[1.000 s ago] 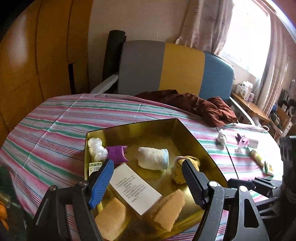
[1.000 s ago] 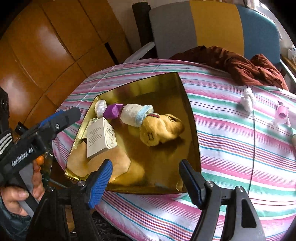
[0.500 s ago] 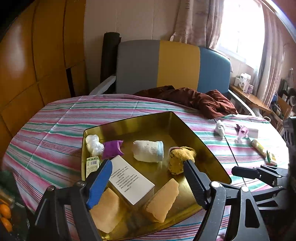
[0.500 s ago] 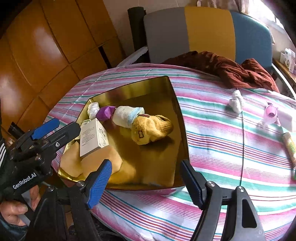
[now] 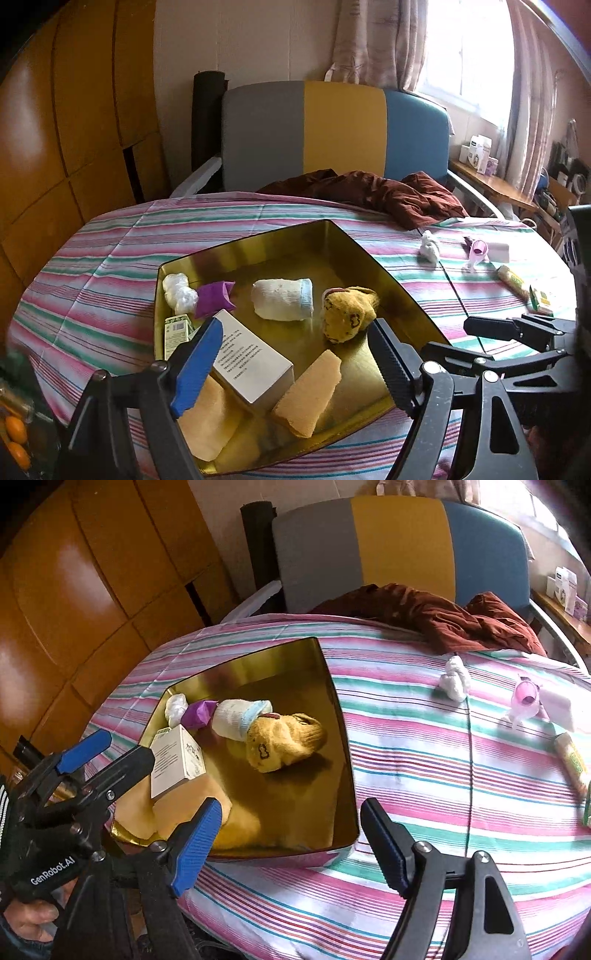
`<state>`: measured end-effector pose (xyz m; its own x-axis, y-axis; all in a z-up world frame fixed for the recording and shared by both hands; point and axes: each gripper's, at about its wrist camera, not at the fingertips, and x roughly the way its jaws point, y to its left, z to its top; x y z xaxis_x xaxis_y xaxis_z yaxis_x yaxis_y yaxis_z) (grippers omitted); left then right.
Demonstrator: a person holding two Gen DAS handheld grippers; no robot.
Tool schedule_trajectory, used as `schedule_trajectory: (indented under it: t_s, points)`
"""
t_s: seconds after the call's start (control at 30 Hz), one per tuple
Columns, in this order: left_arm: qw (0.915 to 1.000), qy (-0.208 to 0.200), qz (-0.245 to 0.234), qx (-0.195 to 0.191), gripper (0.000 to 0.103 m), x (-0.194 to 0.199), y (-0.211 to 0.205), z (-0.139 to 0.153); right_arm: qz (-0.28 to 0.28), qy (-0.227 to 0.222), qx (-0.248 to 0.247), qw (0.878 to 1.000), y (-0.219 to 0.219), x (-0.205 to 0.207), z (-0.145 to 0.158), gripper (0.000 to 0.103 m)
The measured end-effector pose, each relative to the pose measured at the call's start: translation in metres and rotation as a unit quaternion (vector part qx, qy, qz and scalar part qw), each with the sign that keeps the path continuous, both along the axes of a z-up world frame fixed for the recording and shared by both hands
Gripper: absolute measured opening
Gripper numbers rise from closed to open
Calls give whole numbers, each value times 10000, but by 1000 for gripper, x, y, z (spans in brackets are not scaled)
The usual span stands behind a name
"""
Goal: Organize objects
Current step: 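Move both grippers back toward the cracker packets and cotton ball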
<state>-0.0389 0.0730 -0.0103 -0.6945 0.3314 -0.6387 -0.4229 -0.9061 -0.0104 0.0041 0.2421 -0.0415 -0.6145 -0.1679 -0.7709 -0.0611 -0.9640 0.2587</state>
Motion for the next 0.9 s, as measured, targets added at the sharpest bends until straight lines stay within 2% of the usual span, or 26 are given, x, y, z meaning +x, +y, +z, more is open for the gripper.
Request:
schedule_trajectory:
  t_s: [0.47,0.9]
  points:
    - [9988,288,-299,-271,81,13,24,6,-443,-93,-10,9990,33,11,-7,79]
    - [9952,392,-708,-542,81,26,55,5,-836,-104,17,9964,68,20,-9,79]
